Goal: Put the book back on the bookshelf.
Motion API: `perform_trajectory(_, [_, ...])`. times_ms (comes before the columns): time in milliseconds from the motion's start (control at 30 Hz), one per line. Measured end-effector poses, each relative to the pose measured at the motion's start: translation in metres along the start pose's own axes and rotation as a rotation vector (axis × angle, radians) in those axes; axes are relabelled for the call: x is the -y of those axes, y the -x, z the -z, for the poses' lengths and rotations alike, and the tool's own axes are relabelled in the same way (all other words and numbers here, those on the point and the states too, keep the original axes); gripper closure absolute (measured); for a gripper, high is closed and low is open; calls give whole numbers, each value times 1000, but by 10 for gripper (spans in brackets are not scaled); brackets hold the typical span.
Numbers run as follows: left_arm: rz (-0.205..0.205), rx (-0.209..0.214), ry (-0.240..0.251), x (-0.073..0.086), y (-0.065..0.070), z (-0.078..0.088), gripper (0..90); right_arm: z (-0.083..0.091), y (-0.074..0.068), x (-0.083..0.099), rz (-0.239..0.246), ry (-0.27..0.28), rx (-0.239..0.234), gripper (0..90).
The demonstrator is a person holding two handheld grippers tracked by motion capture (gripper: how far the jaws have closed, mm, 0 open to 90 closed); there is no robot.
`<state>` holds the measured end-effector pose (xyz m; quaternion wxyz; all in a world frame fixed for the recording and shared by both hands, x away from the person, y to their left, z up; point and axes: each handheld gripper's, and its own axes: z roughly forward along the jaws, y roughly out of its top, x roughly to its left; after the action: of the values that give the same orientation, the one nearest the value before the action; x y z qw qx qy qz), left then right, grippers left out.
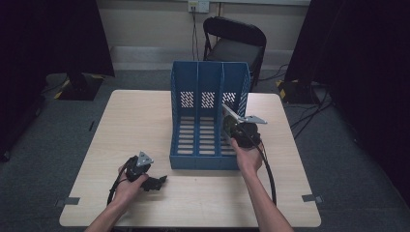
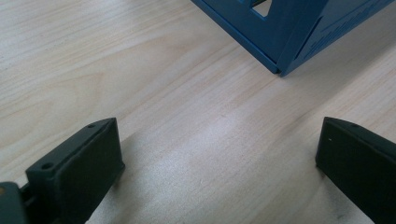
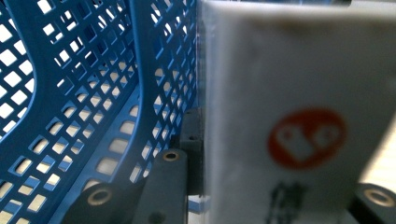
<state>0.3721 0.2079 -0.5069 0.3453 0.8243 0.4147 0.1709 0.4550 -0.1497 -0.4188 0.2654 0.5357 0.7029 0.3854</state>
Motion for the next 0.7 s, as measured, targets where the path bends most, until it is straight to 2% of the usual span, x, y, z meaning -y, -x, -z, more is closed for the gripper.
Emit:
perform_trajectory(200, [0, 0, 0, 0, 0, 0, 0, 2, 1, 3, 0, -9, -9, 763])
perform_trajectory(367, [0, 0, 0, 0, 0, 0, 0, 8, 2, 10, -4, -3, -11, 760])
perform_trajectory(533, [-4, 0, 0, 0, 0, 0, 0, 11, 1, 16, 11, -8, -7, 758])
perform_trajectory(700, [-3, 0, 0, 0, 0, 0, 0, 12, -1, 24, 9, -2, -22, 749])
